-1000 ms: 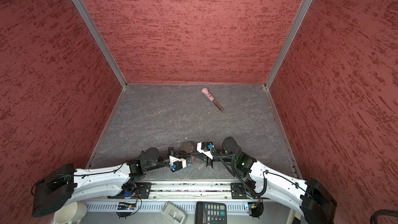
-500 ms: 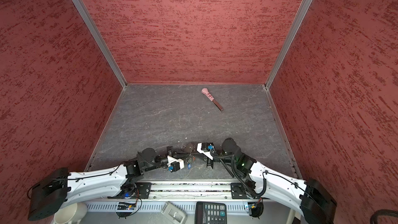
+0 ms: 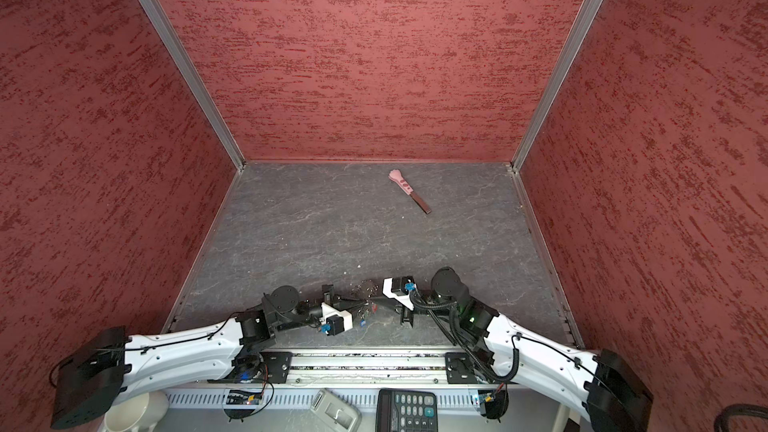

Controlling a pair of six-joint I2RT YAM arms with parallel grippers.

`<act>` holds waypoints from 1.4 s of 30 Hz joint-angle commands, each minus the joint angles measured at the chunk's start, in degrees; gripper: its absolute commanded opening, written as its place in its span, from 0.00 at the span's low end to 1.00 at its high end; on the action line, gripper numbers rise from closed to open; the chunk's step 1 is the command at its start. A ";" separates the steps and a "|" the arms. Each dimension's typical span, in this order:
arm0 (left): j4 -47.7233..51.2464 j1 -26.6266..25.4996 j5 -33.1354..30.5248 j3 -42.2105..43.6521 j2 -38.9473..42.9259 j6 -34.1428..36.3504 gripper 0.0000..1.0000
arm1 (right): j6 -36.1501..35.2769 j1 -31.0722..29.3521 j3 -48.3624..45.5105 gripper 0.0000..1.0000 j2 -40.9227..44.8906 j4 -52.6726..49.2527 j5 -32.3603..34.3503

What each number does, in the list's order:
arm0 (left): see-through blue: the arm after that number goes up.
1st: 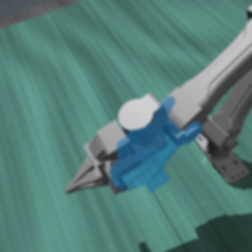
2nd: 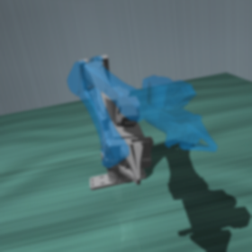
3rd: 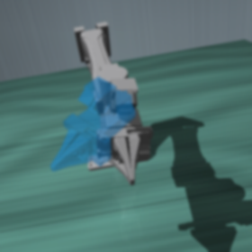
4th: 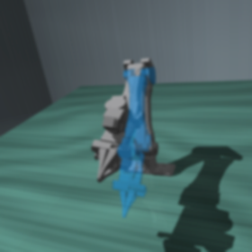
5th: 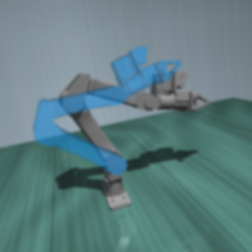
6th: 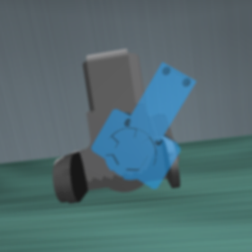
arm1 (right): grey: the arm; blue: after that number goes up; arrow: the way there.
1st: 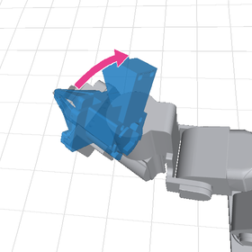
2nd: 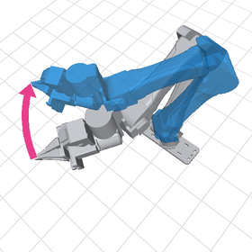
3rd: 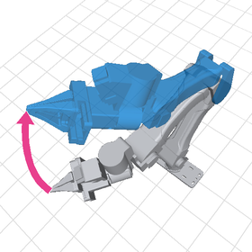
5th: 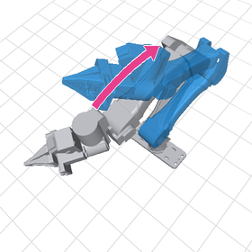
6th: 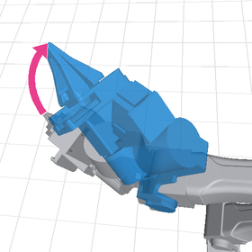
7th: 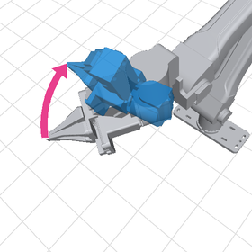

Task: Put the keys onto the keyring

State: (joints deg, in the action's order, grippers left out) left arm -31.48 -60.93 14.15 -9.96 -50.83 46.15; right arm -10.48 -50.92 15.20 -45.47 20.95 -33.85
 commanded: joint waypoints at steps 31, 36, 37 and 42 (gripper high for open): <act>0.85 0.63 4.49 0.00 -0.37 -0.18 0.00 | -3.94 -0.07 2.21 0.00 -0.94 -0.47 -3.77; 2.60 1.43 5.97 -0.74 -0.33 -0.92 0.00 | -4.90 -0.13 1.90 0.00 0.40 -0.47 -1.51; 3.19 1.72 6.62 -1.00 -0.40 -1.23 0.00 | -5.18 -0.15 1.78 0.00 0.88 -0.65 -0.74; 6.52 3.31 9.26 -2.24 -0.58 -3.12 0.00 | -6.22 -0.15 0.22 0.00 1.53 0.31 3.57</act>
State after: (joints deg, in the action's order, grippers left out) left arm -27.57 -58.65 20.69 -10.07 -51.40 45.08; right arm -14.55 -50.92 15.31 -44.45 20.38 -33.65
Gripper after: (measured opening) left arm 0.047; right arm 0.041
